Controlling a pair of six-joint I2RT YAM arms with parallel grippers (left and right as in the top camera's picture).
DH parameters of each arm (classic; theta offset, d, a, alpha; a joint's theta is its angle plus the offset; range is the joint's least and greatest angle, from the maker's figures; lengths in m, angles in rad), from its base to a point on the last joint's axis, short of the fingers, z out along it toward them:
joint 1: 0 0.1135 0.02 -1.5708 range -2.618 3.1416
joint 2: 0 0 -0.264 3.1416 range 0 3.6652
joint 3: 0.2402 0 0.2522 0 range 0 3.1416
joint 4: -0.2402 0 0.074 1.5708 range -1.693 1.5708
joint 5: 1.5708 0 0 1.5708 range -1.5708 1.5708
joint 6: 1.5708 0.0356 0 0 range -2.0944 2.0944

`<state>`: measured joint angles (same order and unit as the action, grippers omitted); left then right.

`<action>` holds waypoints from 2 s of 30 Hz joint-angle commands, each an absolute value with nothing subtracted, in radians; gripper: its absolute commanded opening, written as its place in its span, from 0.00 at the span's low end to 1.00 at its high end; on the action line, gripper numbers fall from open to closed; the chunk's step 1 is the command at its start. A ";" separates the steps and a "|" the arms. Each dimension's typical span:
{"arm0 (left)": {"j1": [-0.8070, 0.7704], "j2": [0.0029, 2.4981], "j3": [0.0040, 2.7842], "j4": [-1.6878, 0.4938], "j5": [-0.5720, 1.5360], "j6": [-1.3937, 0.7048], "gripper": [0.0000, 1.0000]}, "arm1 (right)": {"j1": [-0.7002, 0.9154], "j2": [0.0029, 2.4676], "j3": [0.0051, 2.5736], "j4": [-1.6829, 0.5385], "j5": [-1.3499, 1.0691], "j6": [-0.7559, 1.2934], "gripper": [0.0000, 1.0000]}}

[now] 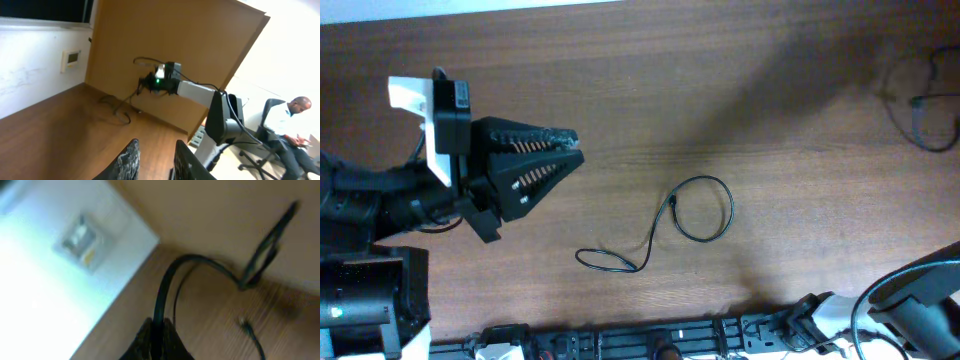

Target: Untangle cables

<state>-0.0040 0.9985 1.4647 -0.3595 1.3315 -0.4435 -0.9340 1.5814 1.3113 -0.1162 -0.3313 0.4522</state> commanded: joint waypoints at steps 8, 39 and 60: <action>0.001 0.992 1.476 -0.361 1.376 -0.448 0.24 | -0.954 1.617 1.342 -0.247 -0.347 0.396 0.99; 0.001 0.981 1.476 -0.569 1.238 -0.216 0.39 | -0.016 1.617 1.333 -1.089 -0.542 -0.253 0.99; 0.001 0.895 1.467 -1.314 0.606 0.023 0.28 | 0.394 1.509 1.330 -1.277 -0.556 -0.768 0.99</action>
